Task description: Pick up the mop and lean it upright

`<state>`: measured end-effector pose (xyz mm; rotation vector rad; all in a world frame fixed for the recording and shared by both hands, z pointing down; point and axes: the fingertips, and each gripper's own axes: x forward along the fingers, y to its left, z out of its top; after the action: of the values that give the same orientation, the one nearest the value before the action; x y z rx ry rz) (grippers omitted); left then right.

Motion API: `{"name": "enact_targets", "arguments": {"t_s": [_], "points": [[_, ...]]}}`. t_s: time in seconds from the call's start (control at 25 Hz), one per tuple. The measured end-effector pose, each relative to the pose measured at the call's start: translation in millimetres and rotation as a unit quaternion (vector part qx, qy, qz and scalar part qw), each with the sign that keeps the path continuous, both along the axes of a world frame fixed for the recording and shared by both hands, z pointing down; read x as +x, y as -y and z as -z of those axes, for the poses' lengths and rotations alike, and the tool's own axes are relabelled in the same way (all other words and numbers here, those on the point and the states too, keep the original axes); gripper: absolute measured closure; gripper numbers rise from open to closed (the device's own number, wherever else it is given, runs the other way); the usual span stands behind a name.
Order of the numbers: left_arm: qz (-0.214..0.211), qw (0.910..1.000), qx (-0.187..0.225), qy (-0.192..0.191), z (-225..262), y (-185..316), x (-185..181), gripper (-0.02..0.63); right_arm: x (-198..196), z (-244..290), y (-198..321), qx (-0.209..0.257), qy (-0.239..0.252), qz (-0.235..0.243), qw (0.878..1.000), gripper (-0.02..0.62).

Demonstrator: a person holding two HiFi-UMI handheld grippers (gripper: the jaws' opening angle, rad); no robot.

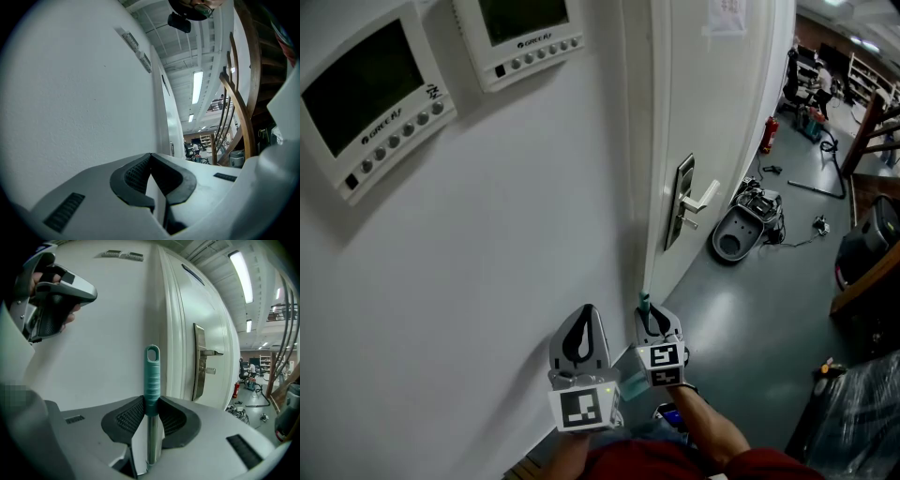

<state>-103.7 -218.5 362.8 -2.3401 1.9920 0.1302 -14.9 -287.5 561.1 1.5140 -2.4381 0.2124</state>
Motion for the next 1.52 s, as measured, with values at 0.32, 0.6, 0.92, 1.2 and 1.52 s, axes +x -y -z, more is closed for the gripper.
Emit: {"name": "enact_targets", "arguments": {"t_s": [0.32, 0.6, 0.92, 1.2, 1.52], "points": [[0.004, 1.0, -0.002, 0.004, -2.7, -4.1, -3.5, 0.592, -17.3, -3.2, 34.7, -0.01, 0.005, -0.01, 1.0, 0.488], [0.008, 0.9999, -0.005, 0.004, -3.8, -5.9, -7.3, 0.592, -22.2, -16.2, 53.7, -0.007, -0.014, -0.019, 1.0, 0.488], [0.011, 0.9999, -0.004, 0.007, -2.5, -4.6, -11.1, 0.592, -22.4, -15.2, 61.2, -0.001, -0.019, -0.025, 0.999, 0.486], [0.01, 0.9999, -0.004, 0.01, -2.7, -4.3, -10.9, 0.593, -22.4, -15.7, 59.9, -0.004, -0.021, -0.021, 1.0, 0.48], [0.012, 0.9999, -0.008, 0.009, -4.5, -4.0, -12.0, 0.592, -22.9, -17.2, 54.5, -0.015, -0.004, -0.025, 1.0, 0.439]]}}
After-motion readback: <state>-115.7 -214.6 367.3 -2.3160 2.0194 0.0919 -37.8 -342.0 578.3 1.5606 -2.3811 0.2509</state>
